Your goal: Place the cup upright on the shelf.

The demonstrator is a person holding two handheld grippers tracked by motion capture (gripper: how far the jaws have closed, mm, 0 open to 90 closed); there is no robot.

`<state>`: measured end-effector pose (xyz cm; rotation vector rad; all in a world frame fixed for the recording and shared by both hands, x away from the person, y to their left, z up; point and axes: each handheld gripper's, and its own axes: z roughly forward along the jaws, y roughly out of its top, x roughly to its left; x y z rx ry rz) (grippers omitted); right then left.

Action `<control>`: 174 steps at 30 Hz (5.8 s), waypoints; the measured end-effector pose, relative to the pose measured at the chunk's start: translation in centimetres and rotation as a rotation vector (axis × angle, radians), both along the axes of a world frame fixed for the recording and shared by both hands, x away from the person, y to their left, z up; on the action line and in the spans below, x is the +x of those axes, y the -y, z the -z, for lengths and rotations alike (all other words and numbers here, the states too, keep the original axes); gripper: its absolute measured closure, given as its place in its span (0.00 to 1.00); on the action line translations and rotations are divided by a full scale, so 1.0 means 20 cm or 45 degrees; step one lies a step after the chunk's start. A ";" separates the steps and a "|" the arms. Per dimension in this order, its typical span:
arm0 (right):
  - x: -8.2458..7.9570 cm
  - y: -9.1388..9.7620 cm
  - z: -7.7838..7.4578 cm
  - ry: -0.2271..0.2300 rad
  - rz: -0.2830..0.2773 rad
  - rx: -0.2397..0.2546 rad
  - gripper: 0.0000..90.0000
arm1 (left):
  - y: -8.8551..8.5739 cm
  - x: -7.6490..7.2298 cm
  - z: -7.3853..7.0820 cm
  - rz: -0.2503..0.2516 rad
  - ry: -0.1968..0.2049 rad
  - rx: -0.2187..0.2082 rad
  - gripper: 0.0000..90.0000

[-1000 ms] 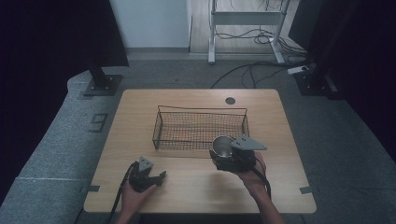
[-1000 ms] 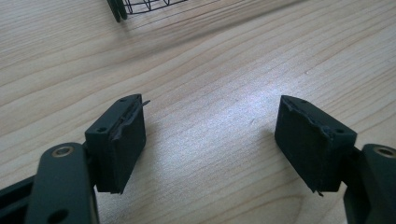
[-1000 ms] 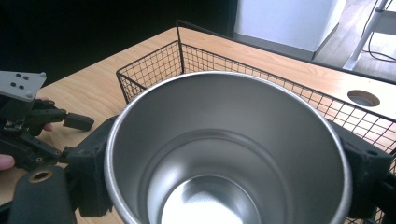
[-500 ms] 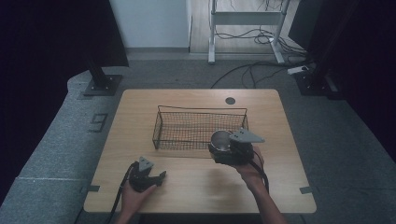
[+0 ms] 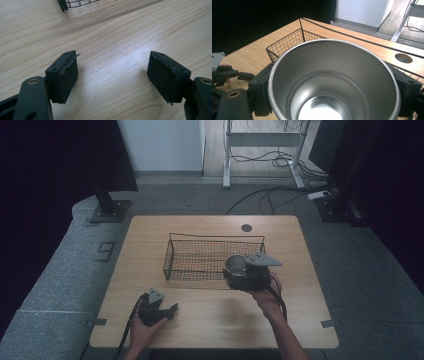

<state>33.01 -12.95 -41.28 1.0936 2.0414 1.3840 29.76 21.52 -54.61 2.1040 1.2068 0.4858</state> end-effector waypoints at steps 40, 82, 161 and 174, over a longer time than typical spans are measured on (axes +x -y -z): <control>0.22 -0.04 -0.12 -0.019 0.049 -0.024 0.15 | 0.00 0.00 0.00 0.000 0.000 -0.001 0.27; 0.53 0.01 0.07 -0.197 0.209 -0.094 0.15 | 0.00 0.00 0.00 0.000 0.000 -0.002 0.27; 0.64 0.00 0.40 -0.439 0.295 -0.312 0.13 | 0.00 0.00 0.00 0.001 -0.001 -0.003 0.27; 0.58 0.03 0.29 -0.303 0.271 -0.185 0.09 | 0.00 0.00 0.00 0.002 -0.002 -0.003 0.27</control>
